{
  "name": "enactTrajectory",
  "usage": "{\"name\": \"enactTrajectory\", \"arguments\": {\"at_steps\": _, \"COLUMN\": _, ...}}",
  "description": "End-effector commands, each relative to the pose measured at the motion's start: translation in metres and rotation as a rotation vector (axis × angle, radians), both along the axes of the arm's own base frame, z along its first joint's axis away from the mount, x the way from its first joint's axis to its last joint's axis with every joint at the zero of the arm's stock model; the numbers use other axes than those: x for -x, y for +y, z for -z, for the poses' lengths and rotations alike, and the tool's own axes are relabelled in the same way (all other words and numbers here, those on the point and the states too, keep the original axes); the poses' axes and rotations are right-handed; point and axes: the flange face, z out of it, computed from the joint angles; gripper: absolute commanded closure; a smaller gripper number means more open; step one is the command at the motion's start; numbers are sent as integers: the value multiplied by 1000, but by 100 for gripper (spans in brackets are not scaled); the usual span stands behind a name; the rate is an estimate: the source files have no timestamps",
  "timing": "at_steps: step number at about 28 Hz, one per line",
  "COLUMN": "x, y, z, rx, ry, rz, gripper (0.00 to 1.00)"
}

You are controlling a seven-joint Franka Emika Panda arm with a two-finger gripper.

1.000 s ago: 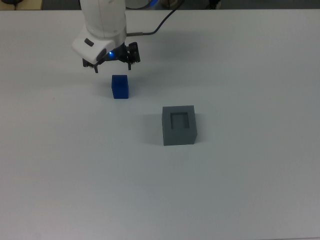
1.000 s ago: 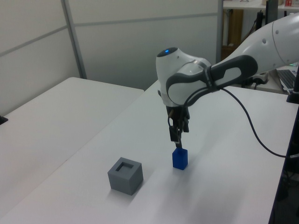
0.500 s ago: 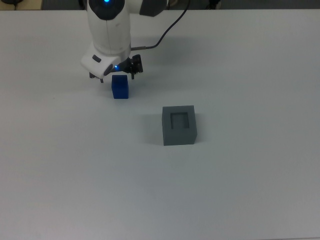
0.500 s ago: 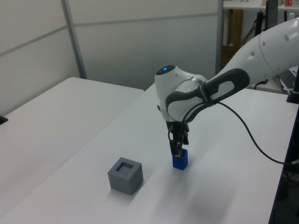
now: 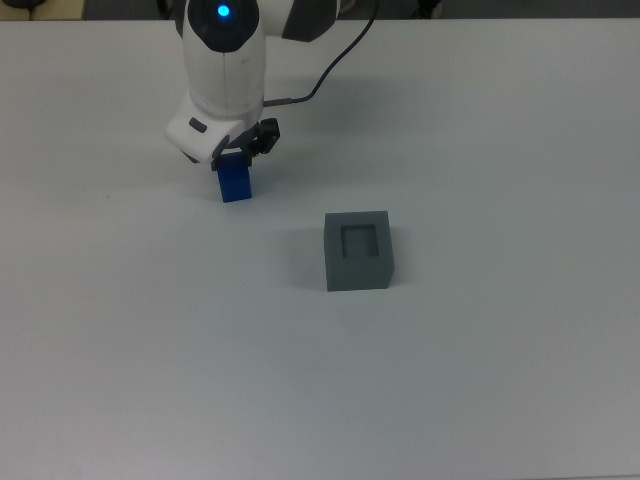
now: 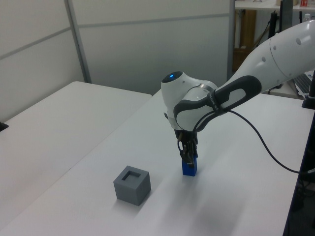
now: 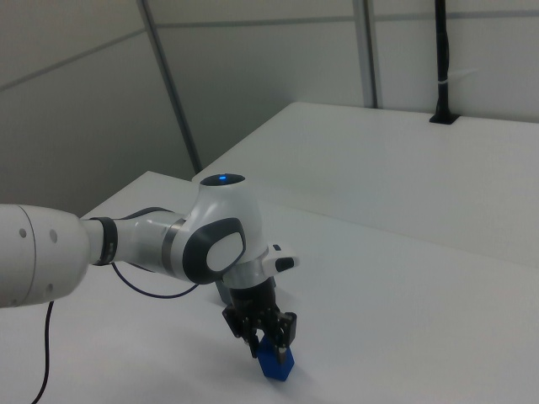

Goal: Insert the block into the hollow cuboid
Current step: 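Lift the blue block up off the table, then carry the blue block over the grey cuboid and lower it into the opening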

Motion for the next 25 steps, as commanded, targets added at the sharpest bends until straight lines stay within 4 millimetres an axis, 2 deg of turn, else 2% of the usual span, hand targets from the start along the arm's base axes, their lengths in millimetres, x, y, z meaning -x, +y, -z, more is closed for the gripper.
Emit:
{"name": "enactTrajectory", "arguments": {"at_steps": 1, "x": -6, "y": 1, "z": -22, "rx": -10, "ry": -28, "rz": -6, "gripper": 100}}
{"name": "enactTrajectory", "arguments": {"at_steps": 5, "x": -19, "y": 3, "z": -51, "rx": -60, "ry": -25, "rz": 34, "gripper": 100}}
{"name": "enactTrajectory", "arguments": {"at_steps": 6, "x": -25, "y": 5, "z": -68, "rx": -86, "ry": -44, "rz": 49, "gripper": 100}}
{"name": "enactTrajectory", "arguments": {"at_steps": 13, "x": -44, "y": 11, "z": -110, "rx": -155, "ry": -136, "rz": 112, "gripper": 100}}
{"name": "enactTrajectory", "arguments": {"at_steps": 15, "x": -49, "y": 14, "z": -114, "rx": -163, "ry": -149, "rz": 134, "gripper": 100}}
{"name": "enactTrajectory", "arguments": {"at_steps": 18, "x": -67, "y": 25, "z": -122, "rx": -168, "ry": -176, "rz": 182, "gripper": 100}}
{"name": "enactTrajectory", "arguments": {"at_steps": 21, "x": -81, "y": 42, "z": -116, "rx": -169, "ry": -185, "rz": 210, "gripper": 100}}
{"name": "enactTrajectory", "arguments": {"at_steps": 25, "x": -97, "y": 57, "z": -121, "rx": -175, "ry": -211, "rz": 253, "gripper": 100}}
